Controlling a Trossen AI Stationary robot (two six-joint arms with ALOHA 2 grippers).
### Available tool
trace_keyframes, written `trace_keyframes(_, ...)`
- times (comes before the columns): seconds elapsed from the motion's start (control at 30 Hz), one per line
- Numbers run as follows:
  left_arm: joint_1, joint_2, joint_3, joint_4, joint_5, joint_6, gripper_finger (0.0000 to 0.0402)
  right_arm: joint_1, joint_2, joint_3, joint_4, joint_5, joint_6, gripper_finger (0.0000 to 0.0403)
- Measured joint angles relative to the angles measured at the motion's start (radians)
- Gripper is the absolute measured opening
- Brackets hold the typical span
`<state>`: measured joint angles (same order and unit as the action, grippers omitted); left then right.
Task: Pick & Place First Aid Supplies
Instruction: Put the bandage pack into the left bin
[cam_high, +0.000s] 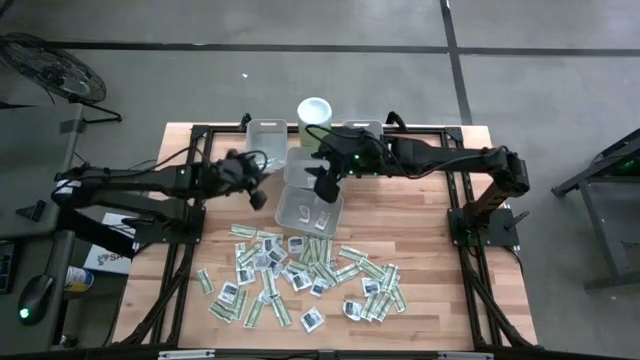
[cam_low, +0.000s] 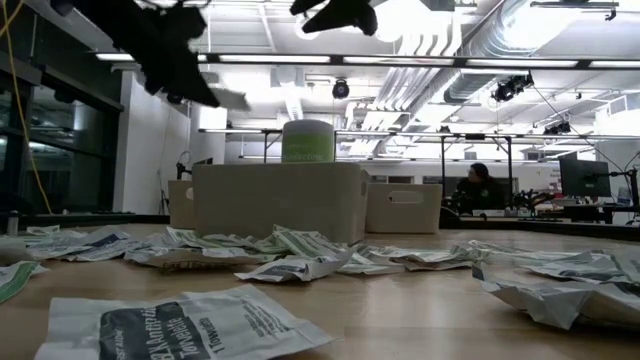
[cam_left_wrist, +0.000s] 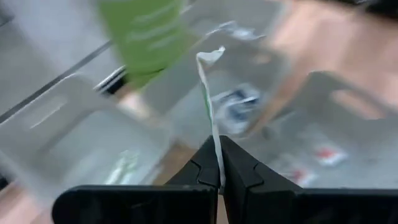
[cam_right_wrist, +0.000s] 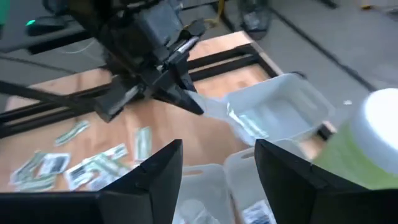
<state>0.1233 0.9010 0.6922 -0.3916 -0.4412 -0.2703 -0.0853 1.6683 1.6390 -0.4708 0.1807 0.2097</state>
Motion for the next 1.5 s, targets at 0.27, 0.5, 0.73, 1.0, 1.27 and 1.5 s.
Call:
trace_keyframes(0.27,0.298,0.038,0.0,-0.039,0.155,0.058,0.0,0.0,-0.007,0.0,-0.028,0.073,0.001,0.0195)
trace_keyframes(0.5,0.488,0.166,0.0,-0.021,0.324,0.064,0.0,0.0,-0.007,0.0,-0.052,0.105,0.023,0.0195)
trace_keyframes(0.73,0.58,0.271,0.0,0.006,0.438,0.055,0.0,0.0,-0.007,0.0,-0.09,0.108,0.045,0.0195)
trace_keyframes(1.0,0.626,0.328,0.0,0.035,0.486,0.001,0.0018,0.0,-0.007,0.0,-0.11,0.117,0.056,0.0195)
trace_keyframes(1.27,0.623,0.328,0.036,0.032,0.484,0.012,0.0082,0.0,-0.007,0.0,-0.146,0.117,0.075,0.0195)
trace_keyframes(1.5,0.623,0.328,0.116,-0.013,0.538,0.038,0.0114,0.0,-0.007,0.0,-0.301,0.116,0.131,0.0195)
